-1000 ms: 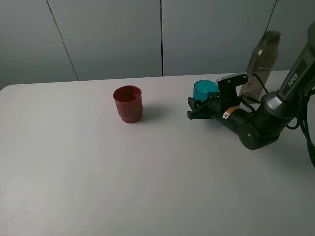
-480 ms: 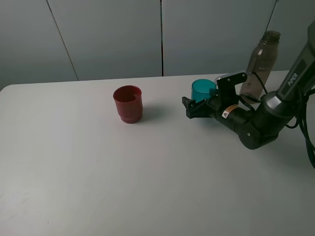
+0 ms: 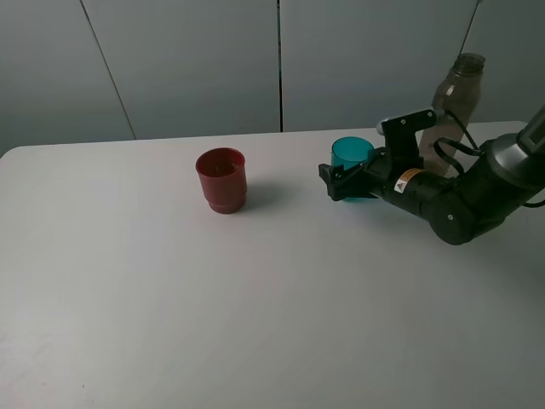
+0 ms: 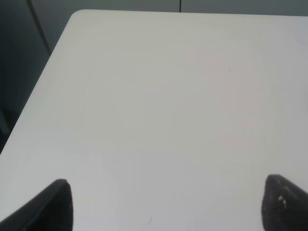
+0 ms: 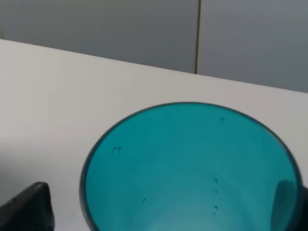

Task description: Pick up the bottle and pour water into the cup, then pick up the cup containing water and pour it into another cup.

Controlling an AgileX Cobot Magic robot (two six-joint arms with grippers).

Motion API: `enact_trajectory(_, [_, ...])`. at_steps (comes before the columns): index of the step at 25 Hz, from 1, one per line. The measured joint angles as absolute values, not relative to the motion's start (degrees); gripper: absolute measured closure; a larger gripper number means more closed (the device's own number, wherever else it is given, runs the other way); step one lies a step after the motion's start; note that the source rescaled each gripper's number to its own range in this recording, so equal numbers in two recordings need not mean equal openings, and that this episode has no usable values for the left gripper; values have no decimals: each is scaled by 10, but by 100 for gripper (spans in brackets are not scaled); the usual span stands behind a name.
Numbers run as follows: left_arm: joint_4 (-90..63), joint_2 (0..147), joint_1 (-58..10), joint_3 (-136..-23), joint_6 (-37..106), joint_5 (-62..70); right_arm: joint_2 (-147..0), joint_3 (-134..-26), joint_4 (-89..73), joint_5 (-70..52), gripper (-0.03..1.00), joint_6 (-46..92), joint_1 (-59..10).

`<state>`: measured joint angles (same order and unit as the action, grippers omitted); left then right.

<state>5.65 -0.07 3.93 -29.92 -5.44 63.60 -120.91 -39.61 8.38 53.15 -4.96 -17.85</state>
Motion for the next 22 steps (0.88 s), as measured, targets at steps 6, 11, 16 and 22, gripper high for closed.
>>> enact_trajectory(6, [56,-1,39,-299,-54,636,-1067,-351,80,356,-3,-51,-178])
enact_trajectory(11, [56,-1,39,-299,-54,636,-904,-317,61,185,-3,-65,-178])
enact_trajectory(16, [56,-1,39,-299,-54,636,-716,-315,42,-22,-3,-72,-178])
enact_trajectory(22, [56,-1,39,-299,-54,636,-495,-315,-4,-226,-3,-81,-178])
